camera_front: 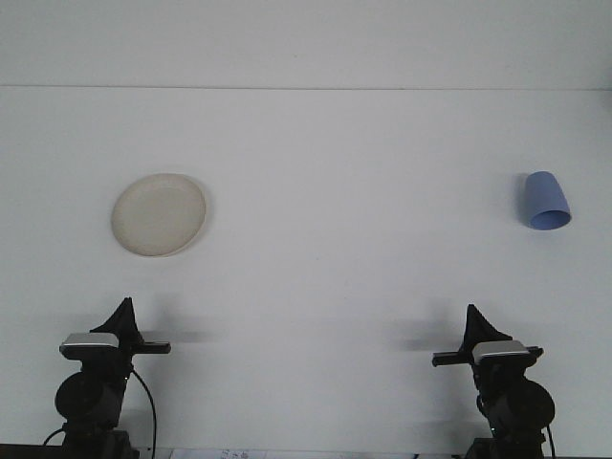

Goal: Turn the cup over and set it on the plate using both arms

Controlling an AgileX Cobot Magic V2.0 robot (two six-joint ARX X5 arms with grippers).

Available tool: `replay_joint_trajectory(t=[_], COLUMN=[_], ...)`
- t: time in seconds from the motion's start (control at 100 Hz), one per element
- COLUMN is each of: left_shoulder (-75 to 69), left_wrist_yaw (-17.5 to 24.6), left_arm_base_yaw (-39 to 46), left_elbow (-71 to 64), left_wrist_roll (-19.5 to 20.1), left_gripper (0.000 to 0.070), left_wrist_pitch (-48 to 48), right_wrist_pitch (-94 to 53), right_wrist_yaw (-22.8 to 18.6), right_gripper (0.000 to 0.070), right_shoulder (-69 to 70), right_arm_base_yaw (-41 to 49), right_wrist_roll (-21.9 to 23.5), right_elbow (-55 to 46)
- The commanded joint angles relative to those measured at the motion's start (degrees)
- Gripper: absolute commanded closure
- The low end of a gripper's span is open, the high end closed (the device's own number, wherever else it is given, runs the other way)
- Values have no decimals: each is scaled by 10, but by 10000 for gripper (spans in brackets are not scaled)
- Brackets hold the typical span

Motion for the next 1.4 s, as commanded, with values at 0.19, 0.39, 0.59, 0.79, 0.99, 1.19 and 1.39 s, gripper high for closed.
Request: replay_joint_trajectory(t=[0.19,0.39,0.59,0.79,0.99,1.19,1.39], left_shoulder=[-1,-1,-1,-1,-1,-1,-1], left_wrist_yaw=[-3,-3,-3,-3,-3,-3,-3], left_arm_base_yaw=[1,1,1,1,1,1,1], left_elbow=[-11,-11,-11,-11,-11,-11,-11], left_wrist_roll=[7,7,7,7,7,7,7], left_gripper=[687,687,687,687,687,687,687], left_wrist_pitch=[6,6,6,6,6,6,6], right_wrist_pitch=[7,7,7,7,11,48,-22], right_wrist_yaw=[0,0,0,-3,-17,-14,37], right_gripper=[696,696,696,695,696,697,649], right_shoulder=[-2,-2,-2,-2,-2,-2,57], right_arm_base_yaw=[0,0,0,0,0,0,0], right_wrist_roll=[6,6,6,13,145,230,181], right_elbow=[-1,-1,-1,-1,-1,25,188])
